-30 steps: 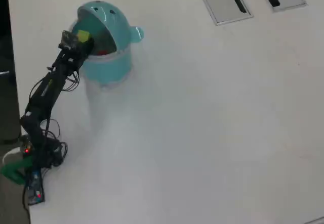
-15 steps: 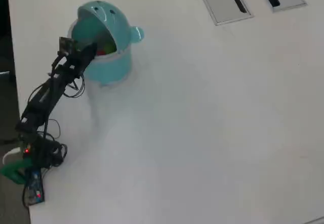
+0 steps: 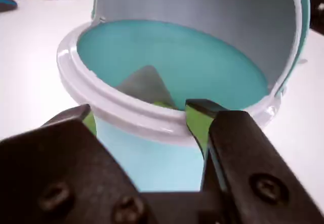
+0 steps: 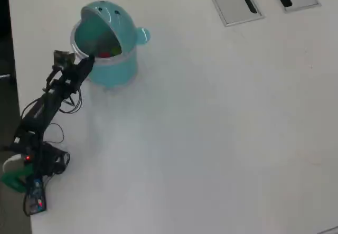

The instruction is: Grasp RGB lego blocks and put them in the bin one by one.

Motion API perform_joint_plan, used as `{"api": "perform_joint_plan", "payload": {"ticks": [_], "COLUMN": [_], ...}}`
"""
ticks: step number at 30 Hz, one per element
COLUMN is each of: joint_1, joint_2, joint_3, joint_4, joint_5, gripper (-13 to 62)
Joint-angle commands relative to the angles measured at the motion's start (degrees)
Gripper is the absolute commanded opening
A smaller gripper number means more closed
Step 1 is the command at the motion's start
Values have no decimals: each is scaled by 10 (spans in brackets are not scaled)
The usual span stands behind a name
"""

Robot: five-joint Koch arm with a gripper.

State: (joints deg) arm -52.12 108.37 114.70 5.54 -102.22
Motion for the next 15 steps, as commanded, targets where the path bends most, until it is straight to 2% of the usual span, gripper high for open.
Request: {"api": "perform_joint_plan", "payload": {"ticks": [1,15], "joint_1": [-5,-7], "joint_2": [36,153], "joint_3": [-4,136], "joint_4": [-24,-38], "joint_5": [-2,28], "gripper": [320,321]}}
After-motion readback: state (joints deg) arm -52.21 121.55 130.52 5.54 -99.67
